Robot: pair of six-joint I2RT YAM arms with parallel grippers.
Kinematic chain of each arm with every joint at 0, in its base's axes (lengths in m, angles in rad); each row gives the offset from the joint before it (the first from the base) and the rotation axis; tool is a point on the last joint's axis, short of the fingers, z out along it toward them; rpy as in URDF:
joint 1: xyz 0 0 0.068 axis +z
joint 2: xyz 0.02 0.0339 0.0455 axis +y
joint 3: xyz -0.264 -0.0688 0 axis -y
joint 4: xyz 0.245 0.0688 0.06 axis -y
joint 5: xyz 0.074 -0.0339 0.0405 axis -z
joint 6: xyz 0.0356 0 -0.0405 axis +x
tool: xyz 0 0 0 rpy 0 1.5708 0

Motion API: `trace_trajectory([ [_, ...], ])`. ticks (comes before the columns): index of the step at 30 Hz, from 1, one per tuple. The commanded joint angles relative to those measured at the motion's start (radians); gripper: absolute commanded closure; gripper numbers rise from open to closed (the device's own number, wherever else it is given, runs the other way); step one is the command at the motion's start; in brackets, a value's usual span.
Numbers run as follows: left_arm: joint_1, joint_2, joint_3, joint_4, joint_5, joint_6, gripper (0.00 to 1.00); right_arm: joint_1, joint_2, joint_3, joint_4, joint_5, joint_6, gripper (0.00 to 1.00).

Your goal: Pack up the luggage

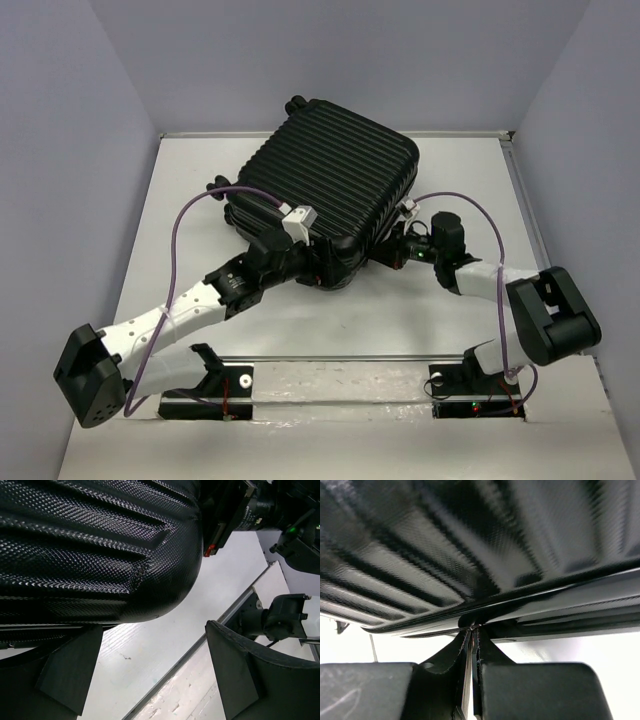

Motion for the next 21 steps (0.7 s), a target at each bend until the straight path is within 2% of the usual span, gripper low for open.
trace_trajectory([
  [1,-0.001,0.028,0.098,0.152,-0.093,0.038,0.05,0.105,-0.082,-0.038,0.035,0.112,0.031,0.93],
  [8,0.0,0.103,0.176,0.203,-0.193,0.049,0.05,0.354,-0.253,-0.134,-0.089,0.401,0.103,0.93],
  [11,0.0,0.122,0.206,0.226,-0.207,0.043,0.06,0.531,-0.343,-0.182,-0.152,0.527,0.153,0.93],
  [13,0.0,0.135,0.221,0.242,-0.204,0.037,0.06,0.596,-0.383,-0.203,-0.143,0.585,0.204,0.93],
  [17,-0.003,0.171,0.25,0.272,-0.167,0.007,0.08,0.752,-0.33,-0.181,-0.039,0.714,0.264,0.93],
  [20,-0.017,0.201,0.271,0.301,-0.147,-0.022,0.1,0.843,-0.166,-0.122,0.207,0.861,0.304,0.93],
  [21,-0.017,0.22,0.34,0.28,-0.103,-0.005,0.12,0.862,-0.132,-0.118,0.249,0.953,0.323,0.93],
])
